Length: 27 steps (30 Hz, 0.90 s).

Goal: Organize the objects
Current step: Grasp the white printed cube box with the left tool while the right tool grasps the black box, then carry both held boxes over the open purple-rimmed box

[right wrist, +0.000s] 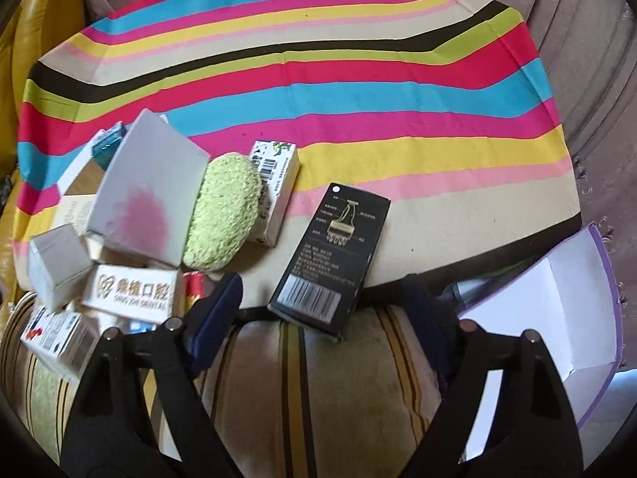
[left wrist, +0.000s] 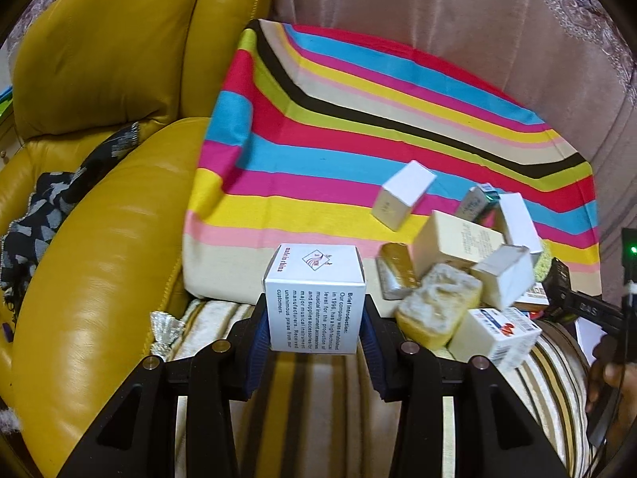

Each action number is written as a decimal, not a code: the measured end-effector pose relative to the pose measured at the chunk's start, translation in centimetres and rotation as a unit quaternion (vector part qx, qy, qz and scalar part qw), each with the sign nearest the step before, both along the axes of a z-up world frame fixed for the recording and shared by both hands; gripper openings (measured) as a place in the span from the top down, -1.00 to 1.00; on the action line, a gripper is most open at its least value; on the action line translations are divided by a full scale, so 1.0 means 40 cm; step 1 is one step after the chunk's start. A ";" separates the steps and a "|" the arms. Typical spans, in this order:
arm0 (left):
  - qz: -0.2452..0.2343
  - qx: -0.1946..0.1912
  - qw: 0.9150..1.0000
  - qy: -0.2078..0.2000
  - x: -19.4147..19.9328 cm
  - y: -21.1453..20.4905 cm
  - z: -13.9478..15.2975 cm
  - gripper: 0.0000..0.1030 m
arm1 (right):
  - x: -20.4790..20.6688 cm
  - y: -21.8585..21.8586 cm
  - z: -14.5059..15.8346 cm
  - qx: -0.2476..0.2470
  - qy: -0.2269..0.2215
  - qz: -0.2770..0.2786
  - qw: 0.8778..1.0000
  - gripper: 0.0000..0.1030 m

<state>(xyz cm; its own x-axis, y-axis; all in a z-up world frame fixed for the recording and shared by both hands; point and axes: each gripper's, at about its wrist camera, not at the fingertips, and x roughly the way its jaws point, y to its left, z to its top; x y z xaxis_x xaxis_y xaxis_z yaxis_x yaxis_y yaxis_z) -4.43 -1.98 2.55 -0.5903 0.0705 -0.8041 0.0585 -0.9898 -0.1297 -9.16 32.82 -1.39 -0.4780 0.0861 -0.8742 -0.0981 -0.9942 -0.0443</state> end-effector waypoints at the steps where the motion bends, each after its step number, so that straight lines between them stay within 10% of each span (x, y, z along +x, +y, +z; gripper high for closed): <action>1: -0.002 0.000 1.000 0.000 0.000 0.007 0.001 0.16 | -0.005 0.002 -0.003 0.000 -0.001 0.000 1.000 -0.52; 7: -0.011 -0.010 1.000 0.008 0.016 0.057 0.008 0.16 | -0.021 0.023 -0.031 -0.015 -0.019 -0.001 1.000 0.14; 27: -0.062 -0.020 0.997 0.042 0.084 0.234 0.055 0.16 | 0.142 0.063 0.079 -0.032 0.077 -0.001 0.997 0.16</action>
